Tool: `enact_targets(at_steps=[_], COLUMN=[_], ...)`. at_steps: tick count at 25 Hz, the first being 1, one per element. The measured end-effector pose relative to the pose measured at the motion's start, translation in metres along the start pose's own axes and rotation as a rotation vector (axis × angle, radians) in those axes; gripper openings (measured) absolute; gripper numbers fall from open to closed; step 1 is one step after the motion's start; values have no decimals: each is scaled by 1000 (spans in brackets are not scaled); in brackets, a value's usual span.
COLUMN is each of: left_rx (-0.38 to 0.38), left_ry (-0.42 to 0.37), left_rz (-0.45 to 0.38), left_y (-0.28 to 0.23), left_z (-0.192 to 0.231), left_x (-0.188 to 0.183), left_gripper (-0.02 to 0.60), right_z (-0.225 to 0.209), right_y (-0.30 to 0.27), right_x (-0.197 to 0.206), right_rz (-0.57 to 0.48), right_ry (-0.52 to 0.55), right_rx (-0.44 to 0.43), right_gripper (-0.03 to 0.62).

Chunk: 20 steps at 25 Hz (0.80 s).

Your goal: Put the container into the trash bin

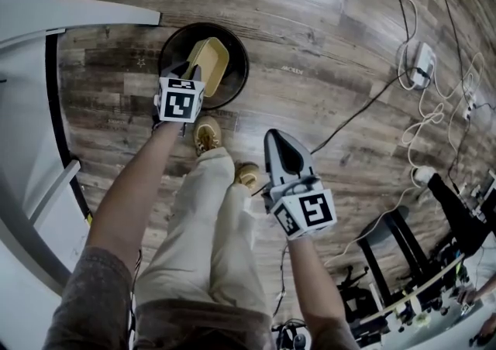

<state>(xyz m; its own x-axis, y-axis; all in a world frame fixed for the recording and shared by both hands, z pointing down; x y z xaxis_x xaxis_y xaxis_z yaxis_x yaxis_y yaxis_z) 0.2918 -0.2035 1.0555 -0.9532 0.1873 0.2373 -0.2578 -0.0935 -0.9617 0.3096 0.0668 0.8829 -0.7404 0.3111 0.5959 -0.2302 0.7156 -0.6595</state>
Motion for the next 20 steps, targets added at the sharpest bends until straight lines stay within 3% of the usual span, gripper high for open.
enact_targets(at_steps=[6, 20], left_rx=[19, 43], left_ry=[41, 101], left_rz=[13, -56], left_y=[8, 103], left_z=[-4, -30], left_x=[1, -14], left_gripper=[149, 218], right_z=[-1, 29], right_y=[7, 68], right_x=[-2, -48], right_rz=[-10, -65], right_ry=[-2, 32], right_rx=[9, -11], right_gripper=[1, 2])
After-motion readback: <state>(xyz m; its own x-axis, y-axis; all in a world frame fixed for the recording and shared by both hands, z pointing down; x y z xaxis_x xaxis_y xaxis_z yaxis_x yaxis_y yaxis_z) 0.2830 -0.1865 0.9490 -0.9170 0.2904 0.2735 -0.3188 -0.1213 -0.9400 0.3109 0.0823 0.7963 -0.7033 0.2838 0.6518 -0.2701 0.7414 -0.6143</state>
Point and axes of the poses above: the fingertips, and each gripper's own axes: y backward along the fingers, z to its left, x out of its underside, the point moved 9 cm from there along y, backward along the fingers, and after that the axes turned 7 degrees about z, right-handed, at the moved point
